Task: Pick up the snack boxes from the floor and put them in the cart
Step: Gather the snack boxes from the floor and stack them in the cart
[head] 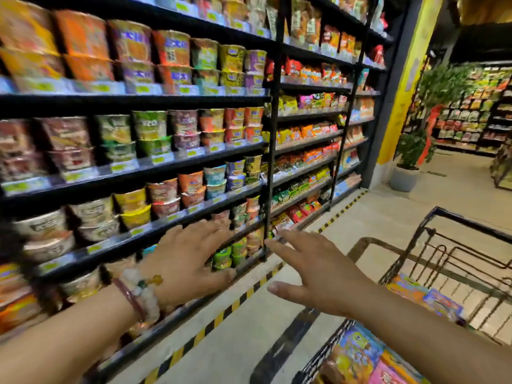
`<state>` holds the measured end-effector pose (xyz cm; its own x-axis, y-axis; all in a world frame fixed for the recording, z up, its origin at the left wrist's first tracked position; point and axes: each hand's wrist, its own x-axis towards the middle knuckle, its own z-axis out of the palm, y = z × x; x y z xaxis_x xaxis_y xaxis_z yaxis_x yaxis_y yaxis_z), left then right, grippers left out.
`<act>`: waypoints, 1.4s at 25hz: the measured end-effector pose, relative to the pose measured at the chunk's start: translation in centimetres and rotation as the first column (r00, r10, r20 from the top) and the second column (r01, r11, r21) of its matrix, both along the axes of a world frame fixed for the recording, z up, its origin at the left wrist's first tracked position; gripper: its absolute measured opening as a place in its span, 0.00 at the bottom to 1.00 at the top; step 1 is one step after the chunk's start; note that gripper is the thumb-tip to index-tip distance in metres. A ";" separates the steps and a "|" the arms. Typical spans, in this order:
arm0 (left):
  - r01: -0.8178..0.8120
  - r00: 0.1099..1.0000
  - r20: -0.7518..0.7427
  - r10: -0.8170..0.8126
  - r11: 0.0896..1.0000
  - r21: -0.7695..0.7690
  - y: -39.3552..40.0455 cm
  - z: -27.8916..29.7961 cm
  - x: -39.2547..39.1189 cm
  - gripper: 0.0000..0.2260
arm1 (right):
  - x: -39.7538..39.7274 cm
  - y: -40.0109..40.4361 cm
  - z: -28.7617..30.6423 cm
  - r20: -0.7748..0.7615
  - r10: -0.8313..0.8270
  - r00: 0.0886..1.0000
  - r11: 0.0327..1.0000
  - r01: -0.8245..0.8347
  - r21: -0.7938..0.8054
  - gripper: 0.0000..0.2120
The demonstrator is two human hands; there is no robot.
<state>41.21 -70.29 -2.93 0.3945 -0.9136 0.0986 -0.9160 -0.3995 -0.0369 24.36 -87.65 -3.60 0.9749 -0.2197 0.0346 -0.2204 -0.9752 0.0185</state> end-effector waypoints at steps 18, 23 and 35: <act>-0.785 0.620 0.001 0.785 0.620 0.015 48.9 -1.6 1.0 0.50 | 19.6 42.0 -2.5 0.023 0.621 0.783 0.783 -0.622 0.026 0.52; -0.913 0.408 -0.009 0.913 0.407 -0.014 58.1 -2.4 -1.5 0.45 | 22.4 52.6 -1.5 0.017 0.800 0.600 0.599 -0.800 0.023 0.47; -0.992 -0.126 0.043 0.991 -0.124 -0.030 72.7 -2.6 -2.9 0.51 | 33.1 74.2 -2.8 0.051 0.993 0.106 0.108 -0.994 -0.031 0.56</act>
<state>38.28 2.46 -5.50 0.8542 0.5000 0.1424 0.5121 -0.8565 -0.0644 57.46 -13.46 -6.45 0.3209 0.9428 0.0908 0.9449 -0.3252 0.0371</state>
